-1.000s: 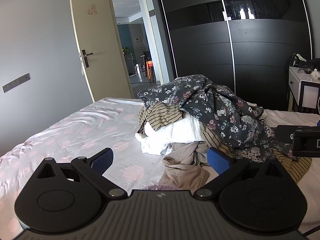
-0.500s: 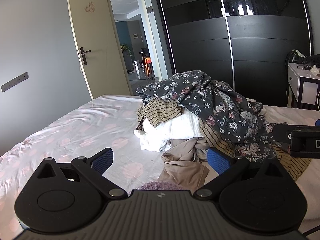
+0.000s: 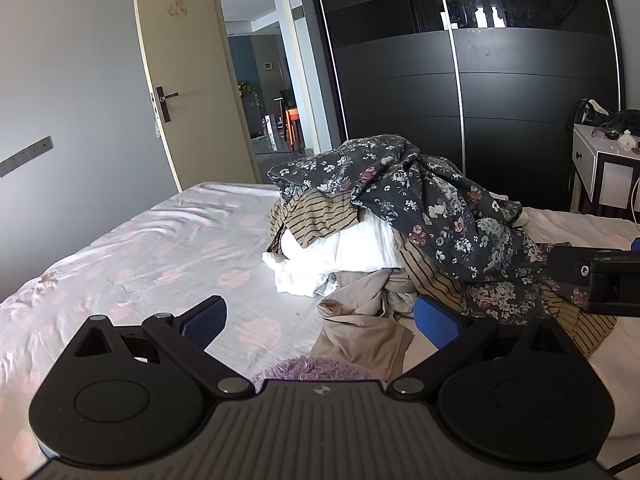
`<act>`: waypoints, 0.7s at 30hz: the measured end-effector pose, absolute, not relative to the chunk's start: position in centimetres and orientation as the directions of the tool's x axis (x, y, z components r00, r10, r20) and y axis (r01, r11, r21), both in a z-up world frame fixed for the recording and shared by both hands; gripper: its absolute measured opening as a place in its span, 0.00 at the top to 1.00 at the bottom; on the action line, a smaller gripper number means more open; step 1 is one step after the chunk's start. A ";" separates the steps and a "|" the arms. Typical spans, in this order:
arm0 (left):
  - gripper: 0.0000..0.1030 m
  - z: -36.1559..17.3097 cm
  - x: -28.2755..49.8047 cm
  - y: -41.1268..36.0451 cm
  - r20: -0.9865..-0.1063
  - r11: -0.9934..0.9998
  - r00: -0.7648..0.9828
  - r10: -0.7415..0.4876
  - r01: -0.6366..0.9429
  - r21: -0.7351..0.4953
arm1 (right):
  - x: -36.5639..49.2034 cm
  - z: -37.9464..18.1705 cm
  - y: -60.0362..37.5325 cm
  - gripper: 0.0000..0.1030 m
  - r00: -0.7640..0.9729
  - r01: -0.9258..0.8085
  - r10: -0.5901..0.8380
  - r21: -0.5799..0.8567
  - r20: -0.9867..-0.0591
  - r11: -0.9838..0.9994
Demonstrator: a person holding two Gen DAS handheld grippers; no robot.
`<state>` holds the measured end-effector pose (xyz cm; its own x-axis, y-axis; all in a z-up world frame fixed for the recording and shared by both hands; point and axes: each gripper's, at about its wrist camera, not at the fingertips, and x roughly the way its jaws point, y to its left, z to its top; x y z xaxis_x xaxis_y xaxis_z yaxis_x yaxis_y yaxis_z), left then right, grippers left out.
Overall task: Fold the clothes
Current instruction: 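Move both grippers toward the clothes heap on the bed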
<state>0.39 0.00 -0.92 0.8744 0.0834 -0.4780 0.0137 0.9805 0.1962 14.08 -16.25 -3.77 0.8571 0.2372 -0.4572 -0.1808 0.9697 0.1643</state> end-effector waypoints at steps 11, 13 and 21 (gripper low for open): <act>0.01 -1.6 0.7 -0.1 -0.500 0.981 0.862 0.084 0.018 0.195 | 14.4 -4.5 -16.5 0.00 0.843 -0.188 0.247 0.169 -0.477 0.968; 0.01 -1.6 0.8 -0.1 -0.503 0.981 0.860 0.083 0.019 0.194 | 14.5 -4.6 -16.5 0.00 0.841 -0.189 0.248 0.168 -0.481 0.967; 0.01 -1.9 1.0 0.0 -0.503 0.978 0.859 0.095 0.015 0.209 | 14.9 -5.2 -16.3 0.01 0.831 -0.209 0.264 0.165 -0.489 0.964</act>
